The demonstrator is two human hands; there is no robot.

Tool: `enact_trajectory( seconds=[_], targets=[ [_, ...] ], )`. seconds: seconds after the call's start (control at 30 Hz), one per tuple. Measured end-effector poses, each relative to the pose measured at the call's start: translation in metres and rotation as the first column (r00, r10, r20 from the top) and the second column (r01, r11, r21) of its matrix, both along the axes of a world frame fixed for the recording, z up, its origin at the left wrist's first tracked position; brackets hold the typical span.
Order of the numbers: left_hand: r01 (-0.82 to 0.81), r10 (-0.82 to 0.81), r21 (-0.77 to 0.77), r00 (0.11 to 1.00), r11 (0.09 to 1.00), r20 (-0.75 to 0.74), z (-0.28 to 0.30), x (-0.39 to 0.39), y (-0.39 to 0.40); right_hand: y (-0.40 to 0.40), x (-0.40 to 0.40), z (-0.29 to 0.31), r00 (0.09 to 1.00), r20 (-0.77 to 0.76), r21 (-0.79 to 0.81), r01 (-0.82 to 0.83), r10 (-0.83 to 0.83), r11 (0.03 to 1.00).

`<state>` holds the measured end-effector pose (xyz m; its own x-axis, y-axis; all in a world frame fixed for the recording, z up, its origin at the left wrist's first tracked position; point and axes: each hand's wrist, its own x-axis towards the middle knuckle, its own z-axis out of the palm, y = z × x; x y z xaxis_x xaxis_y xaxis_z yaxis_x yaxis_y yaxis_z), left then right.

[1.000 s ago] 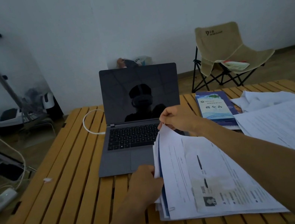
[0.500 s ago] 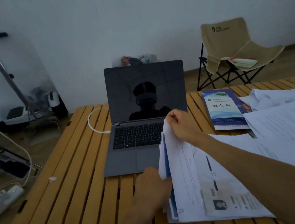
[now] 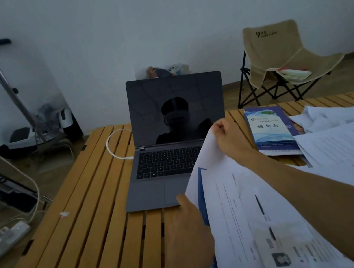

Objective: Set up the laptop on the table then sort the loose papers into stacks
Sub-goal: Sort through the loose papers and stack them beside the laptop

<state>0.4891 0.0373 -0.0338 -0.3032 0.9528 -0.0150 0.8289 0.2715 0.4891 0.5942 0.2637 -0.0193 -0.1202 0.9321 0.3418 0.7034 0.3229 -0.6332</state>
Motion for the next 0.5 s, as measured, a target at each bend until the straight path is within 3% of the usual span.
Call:
enact_trajectory(
  seconds=[0.07, 0.13, 0.2, 0.3, 0.4, 0.5],
  targets=[
    [-0.016, 0.017, 0.018, 0.999, 1.0, -0.039, 0.006, 0.0, -0.003, 0.011, 0.004, 0.001, 0.993, 0.005, 0.066, 0.117, -0.117, 0.991],
    [-0.038, 0.037, -0.014, 0.998, 0.999, -0.057, 0.009, -0.002, -0.003, 0.022, 0.006, 0.014, 0.968, -0.197, 0.087, 0.173, -0.153, 0.981],
    [-0.008, 0.012, -0.073, 0.998, 0.997, 0.057, 0.006, -0.007, -0.001, 0.031, 0.008, 0.043, 0.875, -0.467, 0.101, 0.195, -0.126, 0.976],
    [0.043, -0.018, -0.123, 0.98, 0.991, 0.199, -0.004, -0.013, 0.007, 0.029, 0.019, 0.116, 0.757, -0.653, 0.332, 0.312, -0.022, 0.89],
    [0.015, 0.014, -0.115, 0.97, 0.993, 0.241, -0.01, -0.016, 0.014, 0.022, 0.04, 0.192, 0.78, -0.615, 0.57, 0.338, 0.116, 0.749],
    [-0.003, 0.041, -0.141, 0.962, 0.99, 0.269, -0.013, -0.017, 0.019, 0.011, 0.043, 0.225, 0.903, -0.421, 0.535, 0.173, 0.083, 0.827]
  ],
)
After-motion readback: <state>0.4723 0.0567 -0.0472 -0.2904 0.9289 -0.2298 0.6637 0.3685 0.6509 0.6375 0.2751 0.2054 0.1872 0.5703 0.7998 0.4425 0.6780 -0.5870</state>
